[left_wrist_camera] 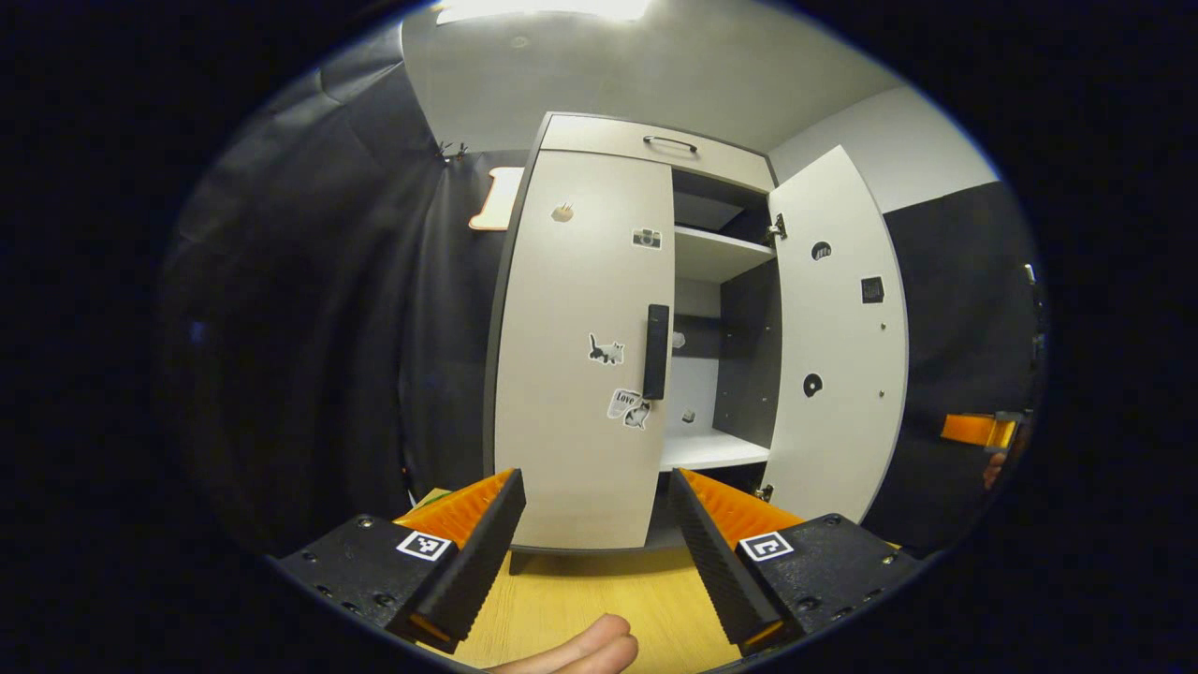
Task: Open the right door of the double-door shoe cabinet with the right hand, and open the left door with the left hand.
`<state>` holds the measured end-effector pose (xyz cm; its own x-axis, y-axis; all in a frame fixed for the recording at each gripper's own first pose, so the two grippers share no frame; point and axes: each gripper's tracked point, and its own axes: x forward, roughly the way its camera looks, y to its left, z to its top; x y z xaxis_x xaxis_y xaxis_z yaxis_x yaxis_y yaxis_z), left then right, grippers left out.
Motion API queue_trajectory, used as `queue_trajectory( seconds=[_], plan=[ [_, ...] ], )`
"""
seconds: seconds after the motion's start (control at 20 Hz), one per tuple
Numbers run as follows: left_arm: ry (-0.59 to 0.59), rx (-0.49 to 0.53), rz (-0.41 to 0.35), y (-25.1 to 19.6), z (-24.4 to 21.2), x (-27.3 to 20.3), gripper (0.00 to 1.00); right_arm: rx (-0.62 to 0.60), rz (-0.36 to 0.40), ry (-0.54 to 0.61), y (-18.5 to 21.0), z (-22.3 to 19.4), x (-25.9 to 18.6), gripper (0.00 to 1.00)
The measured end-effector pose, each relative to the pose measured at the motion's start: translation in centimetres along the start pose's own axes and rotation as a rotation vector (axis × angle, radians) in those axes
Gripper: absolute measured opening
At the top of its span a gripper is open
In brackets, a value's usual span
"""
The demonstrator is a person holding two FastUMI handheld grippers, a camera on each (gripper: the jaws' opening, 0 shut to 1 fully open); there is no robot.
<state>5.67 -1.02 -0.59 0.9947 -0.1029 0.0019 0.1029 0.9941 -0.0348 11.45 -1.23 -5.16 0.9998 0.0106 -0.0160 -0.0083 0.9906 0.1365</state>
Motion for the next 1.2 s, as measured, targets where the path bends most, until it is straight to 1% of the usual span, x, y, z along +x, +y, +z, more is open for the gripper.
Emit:
queue_trajectory(
  seconds=[0.05,0.1,0.15,0.2,0.3,0.4,0.5,0.6,0.65,0.7,0.75,0.8,0.85,0.95,1.0,1.05,1.1,1.2],
  plan=[
    [0.004,0.004,-0.022,-0.7,0.2,1.0,0.96,-0.002,0.004,-0.019,0.3,-0.1,-0.8,0.98],
    [0.008,-0.003,-0.038,-1.3,0.5,2.0,0.93,-0.005,-0.003,-0.042,0.4,-0.1,-1.6,0.98],
    [0.024,-0.013,-0.052,-2.0,0.5,3.0,0.96,-0.001,0.001,-0.068,0.4,0.0,-2.7,0.98],
    [0.040,-0.018,-0.066,-2.6,0.6,4.2,0.96,0.017,0.019,-0.090,0.9,0.0,-3.9,0.98],
    [0.030,-0.021,-0.080,-3.6,1.8,7.1,0.96,0.042,0.054,-0.100,1.8,-0.7,-5.2,0.98],
    [0.013,-0.018,-0.059,-4.0,3.0,10.2,0.96,0.020,0.033,-0.097,1.3,-2.0,-6.5,0.98],
    [0.019,-0.036,-0.045,-4.8,3.8,13.3,0.96,-0.017,0.007,-0.099,0.8,-2.9,-8.0,0.99],
    [0.002,-0.070,-0.074,-6.2,4.7,16.2,0.96,-0.020,0.029,-0.108,1.7,-3.4,-9.4,0.99],
    [0.000,-0.064,-0.062,-6.4,5.1,17.5,0.95,-0.011,0.046,-0.111,2.1,-3.6,-10.0,0.99],
    [0.011,-0.027,-0.045,-6.3,5.2,18.8,0.96,-0.004,0.062,-0.110,2.5,-4.1,-10.4,0.94],
    [0.015,0.005,-0.010,-6.0,5.2,20.0,0.96,0.003,0.071,-0.108,2.6,-4.4,-10.7,0.98],
    [0.023,0.031,0.007,-6.4,5.1,21.0,0.96,0.005,0.074,-0.107,2.5,-4.6,-10.6,0.98],
    [0.021,0.048,0.013,-6.8,5.2,21.9,0.96,0.003,0.072,-0.105,2.2,-4.8,-10.7,0.94],
    [0.026,0.089,0.049,-6.8,5.4,23.6,0.96,0.004,0.056,-0.099,1.7,-5.2,-10.6,0.94],
    [0.035,0.112,0.087,-6.2,5.3,24.2,0.96,0.006,0.051,-0.097,1.3,-5.3,-10.6,0.98],
    [0.057,0.138,0.154,-5.1,5.0,24.9,0.94,0.008,0.054,-0.098,0.6,-5.2,-10.6,0.98],
    [0.096,0.148,0.202,-4.1,4.3,25.4,0.98,0.005,0.066,-0.098,0.4,-5.5,-10.6,0.98],
    [0.086,0.142,0.172,-4.9,4.3,26.6,0.96,0.007,0.059,-0.076,-0.9,-6.1,-10.4,0.98]
  ],
)
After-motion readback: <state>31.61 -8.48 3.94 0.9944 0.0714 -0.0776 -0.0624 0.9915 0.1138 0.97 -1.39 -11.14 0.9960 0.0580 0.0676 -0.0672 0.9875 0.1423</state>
